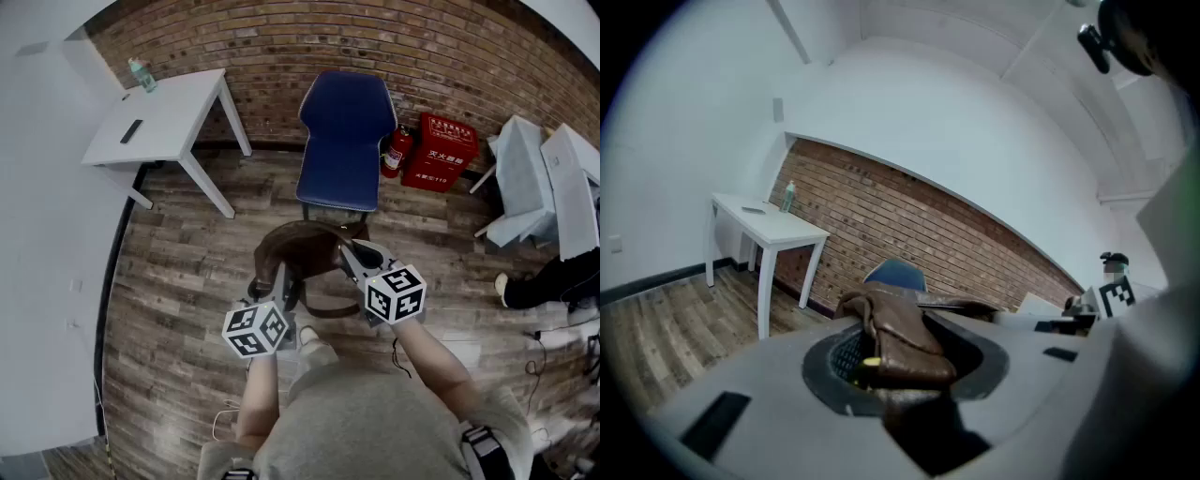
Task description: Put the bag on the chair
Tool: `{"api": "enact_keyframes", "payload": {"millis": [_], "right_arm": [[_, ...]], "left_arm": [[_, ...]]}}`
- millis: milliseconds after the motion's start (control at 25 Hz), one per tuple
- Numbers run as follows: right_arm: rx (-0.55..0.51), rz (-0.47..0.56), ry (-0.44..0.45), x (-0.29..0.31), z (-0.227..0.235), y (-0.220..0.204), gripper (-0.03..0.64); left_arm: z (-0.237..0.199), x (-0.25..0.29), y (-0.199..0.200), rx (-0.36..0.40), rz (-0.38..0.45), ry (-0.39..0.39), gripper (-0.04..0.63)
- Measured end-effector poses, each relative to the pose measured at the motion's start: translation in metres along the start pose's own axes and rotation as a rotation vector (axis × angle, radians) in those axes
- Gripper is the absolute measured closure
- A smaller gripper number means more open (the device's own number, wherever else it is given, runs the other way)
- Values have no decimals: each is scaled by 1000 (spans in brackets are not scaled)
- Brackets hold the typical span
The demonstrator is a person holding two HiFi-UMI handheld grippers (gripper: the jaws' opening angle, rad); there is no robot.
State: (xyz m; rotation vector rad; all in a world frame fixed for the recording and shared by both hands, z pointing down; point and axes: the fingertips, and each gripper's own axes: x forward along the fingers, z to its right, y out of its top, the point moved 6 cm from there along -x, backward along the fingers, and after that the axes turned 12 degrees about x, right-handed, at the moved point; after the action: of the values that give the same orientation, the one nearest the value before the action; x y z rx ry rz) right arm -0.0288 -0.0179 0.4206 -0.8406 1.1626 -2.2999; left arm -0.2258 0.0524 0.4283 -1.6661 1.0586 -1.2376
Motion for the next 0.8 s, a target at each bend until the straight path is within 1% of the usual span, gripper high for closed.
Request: {"api": "enact_keyframes", "payload": {"millis": [200,360,560,800], "right_arm": [[3,29,-16,-90,17,-30,584],[8,47,-35,-147,19,-48,584],[26,57,-43,-196,19,-60,584],[28,77,-35,-228,15,-71,584]], "left_arm": [[75,-40,-32,22,-3,7,472],[117,-68,-51,22,-13,-11,472],[153,-94,-60,33,-13,-30,472],[173,-112,-64,56,-1,-53,472]]}}
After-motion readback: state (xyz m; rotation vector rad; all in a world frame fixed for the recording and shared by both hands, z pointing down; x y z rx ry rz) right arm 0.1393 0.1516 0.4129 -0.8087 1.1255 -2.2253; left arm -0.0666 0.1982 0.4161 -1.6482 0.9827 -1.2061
